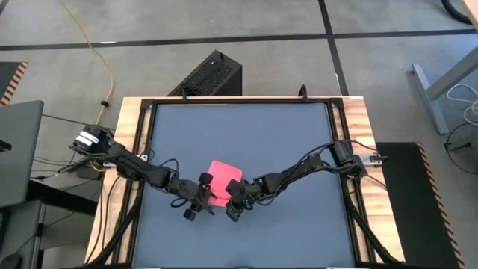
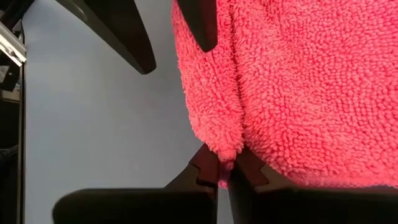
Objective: Roll towel into tight, uniform cylinder
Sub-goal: Roll the red towel
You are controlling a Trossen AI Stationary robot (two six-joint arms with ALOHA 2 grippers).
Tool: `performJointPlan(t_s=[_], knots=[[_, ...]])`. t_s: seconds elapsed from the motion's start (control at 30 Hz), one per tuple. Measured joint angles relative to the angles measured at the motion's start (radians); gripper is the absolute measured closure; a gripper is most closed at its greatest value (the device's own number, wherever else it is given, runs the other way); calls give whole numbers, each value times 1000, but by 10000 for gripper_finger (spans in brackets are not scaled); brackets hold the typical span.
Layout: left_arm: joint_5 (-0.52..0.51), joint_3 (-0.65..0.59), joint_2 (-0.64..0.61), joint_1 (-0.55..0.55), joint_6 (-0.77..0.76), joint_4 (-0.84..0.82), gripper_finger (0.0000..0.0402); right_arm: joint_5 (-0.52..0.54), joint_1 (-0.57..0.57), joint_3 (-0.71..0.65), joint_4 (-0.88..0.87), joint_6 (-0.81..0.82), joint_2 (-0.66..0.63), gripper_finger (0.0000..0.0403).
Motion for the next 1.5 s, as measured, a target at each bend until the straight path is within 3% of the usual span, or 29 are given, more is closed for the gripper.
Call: performJointPlan(t_s=[0.17,0.37,0.6,0.77,0.93,1.1,1.27,1.5], knots=[[-4,0,0,-13,-13,-33,199,4,0,0,5,17,0,368],[-90,0,0,-40,-39,-67,206,13,1,0,7,37,0,368],[-111,2,101,-43,-85,-17,226,31,2,-1,13,74,1,369],[-126,2,113,-43,-93,21,276,32,3,-1,13,83,1,365],[-128,2,95,-40,-119,-21,369,24,2,-1,12,89,1,363],[-31,2,93,1,-197,-49,390,19,1,-1,7,186,1,348],[62,21,93,43,-218,-67,396,-56,-14,0,-16,119,-14,316],[199,81,95,108,-218,-173,398,-33,7,-4,-185,86,-89,271]])
